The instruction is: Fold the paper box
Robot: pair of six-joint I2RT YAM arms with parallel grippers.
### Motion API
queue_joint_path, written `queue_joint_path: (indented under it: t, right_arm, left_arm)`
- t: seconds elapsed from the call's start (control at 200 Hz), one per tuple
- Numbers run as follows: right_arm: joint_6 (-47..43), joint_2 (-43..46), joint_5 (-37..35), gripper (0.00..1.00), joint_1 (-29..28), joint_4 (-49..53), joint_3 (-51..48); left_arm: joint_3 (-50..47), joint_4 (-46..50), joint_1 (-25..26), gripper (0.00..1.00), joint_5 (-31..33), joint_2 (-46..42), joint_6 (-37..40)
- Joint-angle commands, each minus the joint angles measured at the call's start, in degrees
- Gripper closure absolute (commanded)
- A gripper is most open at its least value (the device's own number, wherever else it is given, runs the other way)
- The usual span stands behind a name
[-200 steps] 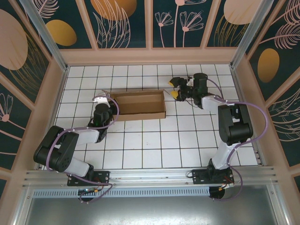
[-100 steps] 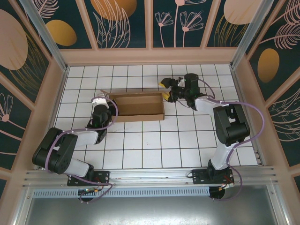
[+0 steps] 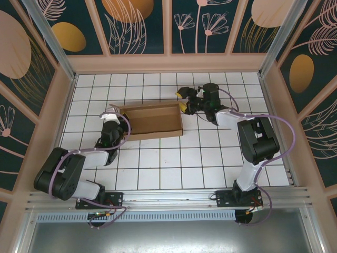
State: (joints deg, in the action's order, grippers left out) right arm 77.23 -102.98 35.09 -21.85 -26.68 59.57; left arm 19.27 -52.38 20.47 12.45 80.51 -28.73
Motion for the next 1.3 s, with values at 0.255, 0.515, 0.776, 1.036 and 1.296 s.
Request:
queue_joint_path:
  t: [0.255,0.515,0.776,1.036,1.296]
  right_arm:
    - [-4.08,5.37,-1.58,0.33,-3.29,-14.99,-13.11]
    - [-5.7,2.71,-1.78,0.37,-3.38,-23.64,-19.67]
    - [-12.21,4.19,-2.67,0.43,-3.2,-22.26,-20.16]
    - [-17.06,6.62,-2.37,0.43,-1.99,-16.63,-19.41]
    - [-19.23,7.05,-2.48,0.44,-2.06,-14.55,-18.49]
  left_arm:
    - [-3.88,-2.72,1.33,1.0,-6.62,0.93,1.13]
    - [-5.72,-2.2,1.59,0.98,-4.8,2.65,-1.56]
    - [-7.88,-1.16,1.59,0.96,-4.96,3.08,-3.44]
    - [-6.8,-1.21,1.57,0.97,-6.57,4.74,-3.31]
    - [-3.96,0.2,1.55,0.98,-10.02,3.96,-5.58]
